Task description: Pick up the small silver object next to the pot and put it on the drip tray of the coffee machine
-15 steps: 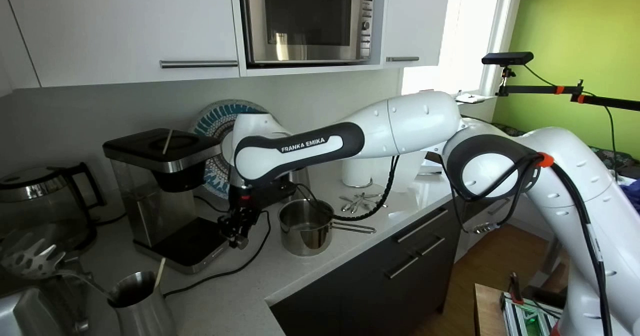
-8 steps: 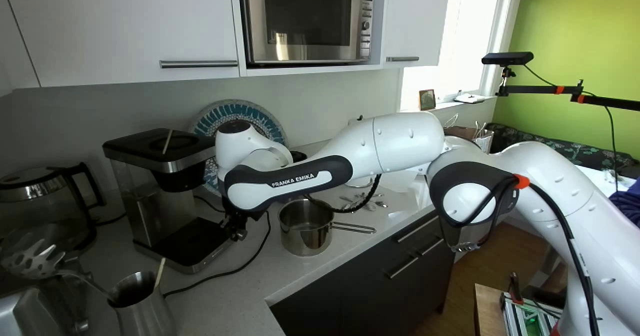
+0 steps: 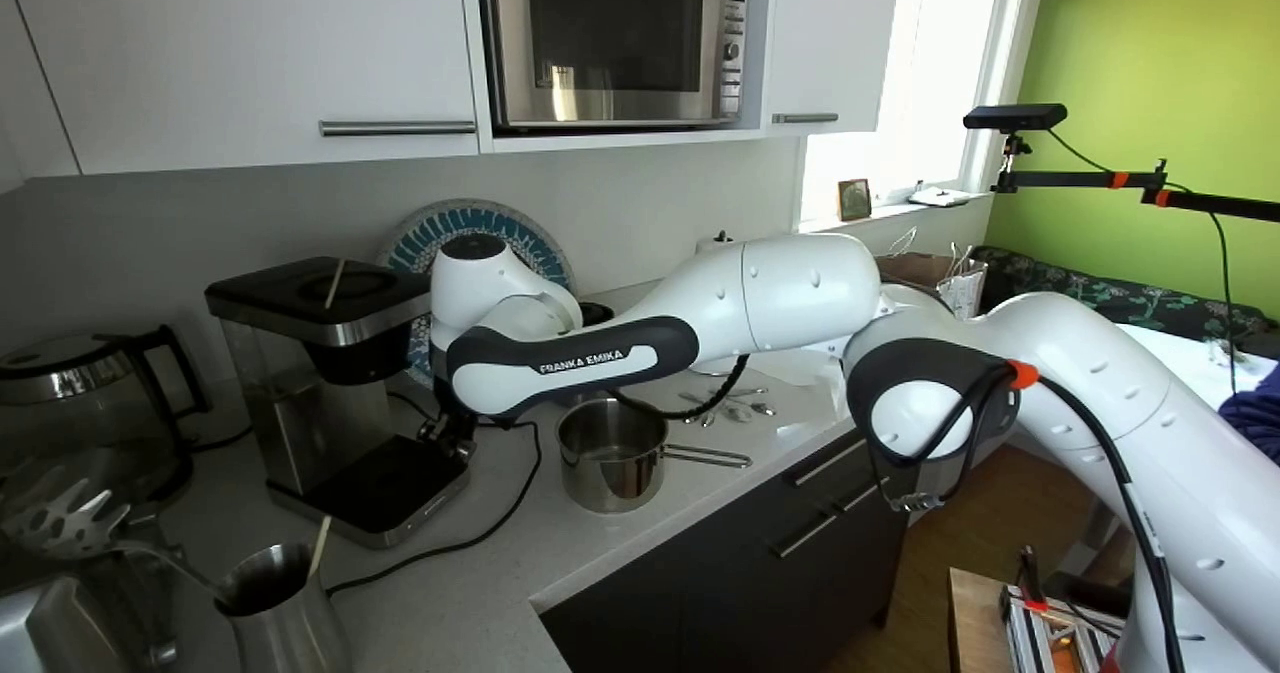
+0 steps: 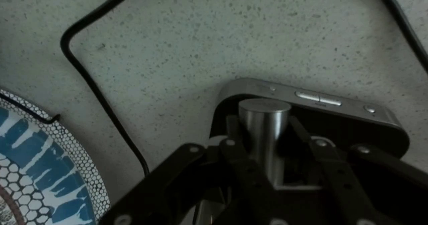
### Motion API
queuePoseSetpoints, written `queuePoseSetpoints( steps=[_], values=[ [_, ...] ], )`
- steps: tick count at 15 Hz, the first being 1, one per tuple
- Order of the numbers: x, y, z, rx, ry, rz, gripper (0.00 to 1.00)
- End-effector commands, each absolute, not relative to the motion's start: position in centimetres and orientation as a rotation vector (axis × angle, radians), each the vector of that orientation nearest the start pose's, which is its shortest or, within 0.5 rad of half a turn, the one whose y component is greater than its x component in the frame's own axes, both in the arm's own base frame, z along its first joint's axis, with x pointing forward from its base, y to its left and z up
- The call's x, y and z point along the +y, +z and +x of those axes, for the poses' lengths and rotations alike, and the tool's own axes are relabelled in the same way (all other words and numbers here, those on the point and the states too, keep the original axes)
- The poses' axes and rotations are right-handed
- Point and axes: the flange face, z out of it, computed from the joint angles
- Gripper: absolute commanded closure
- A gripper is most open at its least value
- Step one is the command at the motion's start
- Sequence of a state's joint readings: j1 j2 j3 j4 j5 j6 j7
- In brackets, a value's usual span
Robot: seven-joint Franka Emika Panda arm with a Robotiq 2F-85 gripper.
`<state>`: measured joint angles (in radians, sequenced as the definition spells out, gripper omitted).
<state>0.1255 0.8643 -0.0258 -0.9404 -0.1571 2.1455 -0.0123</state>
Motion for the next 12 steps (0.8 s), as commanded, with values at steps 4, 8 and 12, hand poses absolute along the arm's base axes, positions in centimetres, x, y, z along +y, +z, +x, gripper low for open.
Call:
queuePoseSetpoints(
  steps=[4,8,12],
  values=[
    [8.1,38.9,81.5,-0.425,-0.689,-3.096,0.88],
    [10.0,37.5,81.7,-0.556,-0.663,-3.023,0.88],
    [10.5,35.7,82.0,-0.610,-0.655,-3.063,0.88]
  ],
)
